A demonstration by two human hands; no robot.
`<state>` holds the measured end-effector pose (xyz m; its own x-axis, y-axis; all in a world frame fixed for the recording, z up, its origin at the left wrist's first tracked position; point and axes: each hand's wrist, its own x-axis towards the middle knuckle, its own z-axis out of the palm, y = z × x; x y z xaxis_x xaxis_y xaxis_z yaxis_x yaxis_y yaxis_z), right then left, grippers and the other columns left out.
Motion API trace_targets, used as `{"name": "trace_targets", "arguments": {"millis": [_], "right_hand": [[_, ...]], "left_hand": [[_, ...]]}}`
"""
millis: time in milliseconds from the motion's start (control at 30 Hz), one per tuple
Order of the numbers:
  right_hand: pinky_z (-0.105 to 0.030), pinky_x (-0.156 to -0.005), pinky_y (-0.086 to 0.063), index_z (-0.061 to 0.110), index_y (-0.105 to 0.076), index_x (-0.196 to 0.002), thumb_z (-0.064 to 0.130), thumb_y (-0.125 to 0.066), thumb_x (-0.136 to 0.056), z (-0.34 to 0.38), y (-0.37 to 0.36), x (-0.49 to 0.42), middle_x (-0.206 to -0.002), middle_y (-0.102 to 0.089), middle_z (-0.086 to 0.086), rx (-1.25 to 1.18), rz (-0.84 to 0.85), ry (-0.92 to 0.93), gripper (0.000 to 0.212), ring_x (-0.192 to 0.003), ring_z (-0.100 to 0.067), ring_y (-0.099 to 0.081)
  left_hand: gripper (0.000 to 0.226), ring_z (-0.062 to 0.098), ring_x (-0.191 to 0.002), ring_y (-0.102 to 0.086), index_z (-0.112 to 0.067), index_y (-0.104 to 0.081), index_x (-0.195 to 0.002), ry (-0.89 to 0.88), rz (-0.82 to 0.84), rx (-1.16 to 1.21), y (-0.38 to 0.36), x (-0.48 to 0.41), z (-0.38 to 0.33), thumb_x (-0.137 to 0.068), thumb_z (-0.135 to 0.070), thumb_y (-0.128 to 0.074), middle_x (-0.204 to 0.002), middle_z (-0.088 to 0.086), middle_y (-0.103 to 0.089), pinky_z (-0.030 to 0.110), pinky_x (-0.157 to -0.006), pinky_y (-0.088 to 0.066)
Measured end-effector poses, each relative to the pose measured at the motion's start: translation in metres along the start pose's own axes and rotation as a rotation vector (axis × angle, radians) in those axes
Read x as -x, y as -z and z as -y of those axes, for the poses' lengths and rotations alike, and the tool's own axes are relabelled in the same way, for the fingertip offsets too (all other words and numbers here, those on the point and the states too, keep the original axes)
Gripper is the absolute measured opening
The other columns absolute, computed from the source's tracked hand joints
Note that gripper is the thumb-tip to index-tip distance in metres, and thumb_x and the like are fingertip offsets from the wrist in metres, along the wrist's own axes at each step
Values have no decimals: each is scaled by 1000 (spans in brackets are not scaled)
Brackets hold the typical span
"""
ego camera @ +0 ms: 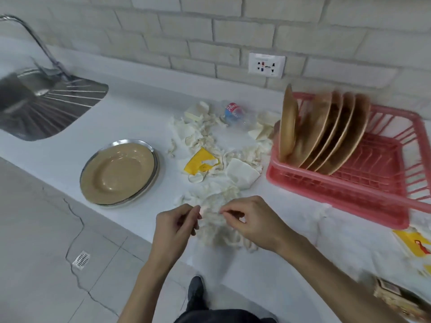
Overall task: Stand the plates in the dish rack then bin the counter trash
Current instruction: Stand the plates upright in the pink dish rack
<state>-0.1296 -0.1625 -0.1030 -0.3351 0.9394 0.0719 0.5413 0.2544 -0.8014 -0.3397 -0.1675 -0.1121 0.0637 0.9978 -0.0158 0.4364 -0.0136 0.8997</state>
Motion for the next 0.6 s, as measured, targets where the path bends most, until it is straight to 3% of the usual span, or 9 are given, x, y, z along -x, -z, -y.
{"name": "trace_targets", "arguments": {"millis": [167, 267, 367, 467, 600], "right_hand": [[-41, -69, -53, 18, -74, -95, 23, -57, -91, 24, -69, -65, -76, -70, 1, -61, 65, -103, 17, -68, -14, -64], [-37, -69, -54, 20, -70, -108, 20, -59, -92, 39, -111, -99, -76, -68, 1, -148, 60, -183, 19, -67, -17, -63], [-28, -69, -52, 21, -62, -124, 17, -58, -93, 53, -145, -126, -85, -67, 5, -182, 58, -263, 32, -72, -15, -64], [-32, -71, -53, 24, -55, -133, 19, -57, -93, 58, -167, -145, -89, -65, 6, -154, 84, -297, 41, -73, -16, -63], [-35, -68, -53, 26, -47, -140, 18, -56, -94, 57, -180, -165, -88, -62, 10, -114, 79, -342, 48, -70, -16, -61]], "left_hand": [[22, 14, -57, -63, -17, -70, -76, 39, -113, -114, 89, -33, 52, -96, -15, -61, -65, -3, -67, 22, -57, -50], [15, 9, -65, -65, -25, -70, -85, 62, -176, -213, 140, -66, 90, -92, -13, -65, -70, -9, -70, 27, -62, -53], [11, 10, -81, -64, -29, -69, -98, 73, -227, -300, 186, -99, 128, -91, -21, -65, -90, -12, -71, 34, -72, -55], [32, 19, -103, -55, -23, -66, -110, 28, -215, -407, 222, -135, 157, -83, -39, -59, -114, -5, -64, 32, -81, -43], [55, 31, -120, -44, -21, -55, -127, 148, -200, -487, 245, -169, 183, -74, -36, -61, -136, 2, -49, 44, -95, -41]]}}
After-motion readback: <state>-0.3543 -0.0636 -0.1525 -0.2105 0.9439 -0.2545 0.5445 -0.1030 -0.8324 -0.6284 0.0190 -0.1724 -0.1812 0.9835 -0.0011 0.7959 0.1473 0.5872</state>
